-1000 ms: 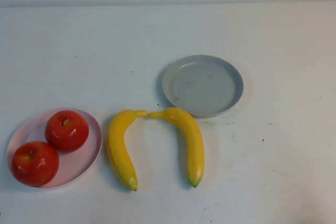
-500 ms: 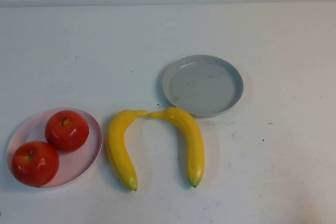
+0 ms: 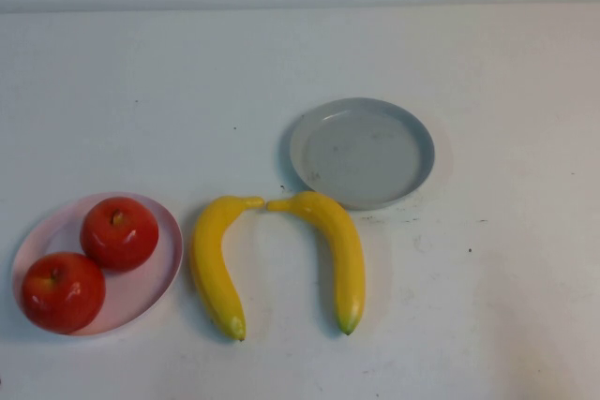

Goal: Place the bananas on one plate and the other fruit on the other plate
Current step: Put another type of fruit in the right plate

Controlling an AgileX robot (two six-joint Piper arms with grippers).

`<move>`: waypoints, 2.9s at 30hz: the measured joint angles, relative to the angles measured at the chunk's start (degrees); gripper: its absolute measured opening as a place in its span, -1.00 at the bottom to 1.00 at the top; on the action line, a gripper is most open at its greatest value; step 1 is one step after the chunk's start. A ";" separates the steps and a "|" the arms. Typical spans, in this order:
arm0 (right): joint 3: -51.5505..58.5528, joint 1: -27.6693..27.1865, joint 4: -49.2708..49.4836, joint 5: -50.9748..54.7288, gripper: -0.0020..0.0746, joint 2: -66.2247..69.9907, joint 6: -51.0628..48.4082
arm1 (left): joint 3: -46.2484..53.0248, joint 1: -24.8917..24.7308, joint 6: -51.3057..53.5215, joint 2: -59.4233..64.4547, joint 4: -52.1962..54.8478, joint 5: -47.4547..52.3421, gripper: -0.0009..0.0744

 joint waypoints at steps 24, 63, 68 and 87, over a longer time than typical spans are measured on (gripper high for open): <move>-30.17 0.00 -21.70 42.70 -0.99 39.30 -1.74 | 0.00 0.00 0.00 0.00 0.00 0.00 -0.97; -95.53 32.17 -42.75 57.48 0.23 116.52 6.94 | 0.00 0.00 0.00 0.00 0.15 0.00 -0.97; -98.03 32.17 -42.94 57.58 0.25 120.85 7.05 | 0.00 0.00 0.00 0.00 0.15 0.00 -0.97; -99.85 32.17 -45.45 58.71 -0.16 120.46 9.76 | 0.00 0.00 0.00 0.00 0.15 0.00 -0.97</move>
